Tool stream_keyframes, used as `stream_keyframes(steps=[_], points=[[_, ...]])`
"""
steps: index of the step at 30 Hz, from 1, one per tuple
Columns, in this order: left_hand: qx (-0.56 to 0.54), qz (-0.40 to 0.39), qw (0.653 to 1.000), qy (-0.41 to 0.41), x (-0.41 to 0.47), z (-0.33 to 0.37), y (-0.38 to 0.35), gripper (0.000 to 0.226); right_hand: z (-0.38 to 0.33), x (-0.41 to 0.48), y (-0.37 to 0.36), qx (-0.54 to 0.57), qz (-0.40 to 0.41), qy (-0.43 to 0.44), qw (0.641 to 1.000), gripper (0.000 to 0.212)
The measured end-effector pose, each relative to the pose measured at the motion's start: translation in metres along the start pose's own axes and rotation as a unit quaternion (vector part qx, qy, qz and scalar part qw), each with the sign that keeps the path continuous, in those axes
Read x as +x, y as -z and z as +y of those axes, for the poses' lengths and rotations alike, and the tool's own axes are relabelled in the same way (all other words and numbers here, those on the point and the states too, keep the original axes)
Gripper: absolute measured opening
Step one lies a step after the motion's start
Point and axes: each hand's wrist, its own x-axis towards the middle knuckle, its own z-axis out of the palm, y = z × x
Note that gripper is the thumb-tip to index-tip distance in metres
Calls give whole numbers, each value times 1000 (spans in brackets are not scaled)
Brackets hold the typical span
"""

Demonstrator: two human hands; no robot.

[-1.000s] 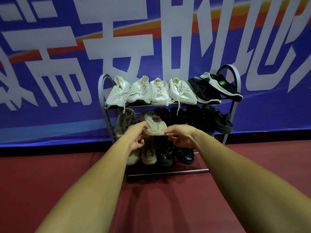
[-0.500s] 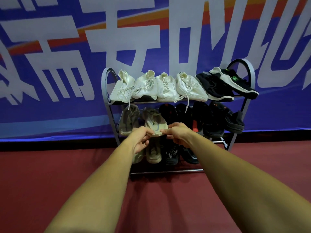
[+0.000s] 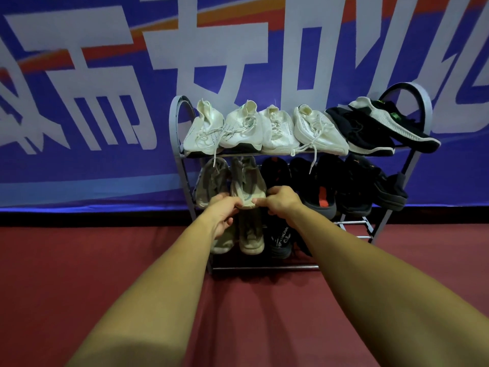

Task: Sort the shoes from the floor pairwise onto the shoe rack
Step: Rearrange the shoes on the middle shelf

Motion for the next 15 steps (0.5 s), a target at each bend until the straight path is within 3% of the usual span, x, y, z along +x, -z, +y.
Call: stream_keyframes(steps=[3,8,15], points=[[15,3,1000,-2,6,0,7,18,-4,1,-5,-39,4,9,999,36],[58,4,998,3,15,-2,19,54,-9,5,-10,-97,21,13,995,39],[64,36,997,-7,21,0,16,40,-12,13,-19,-139,35,15,990,53]])
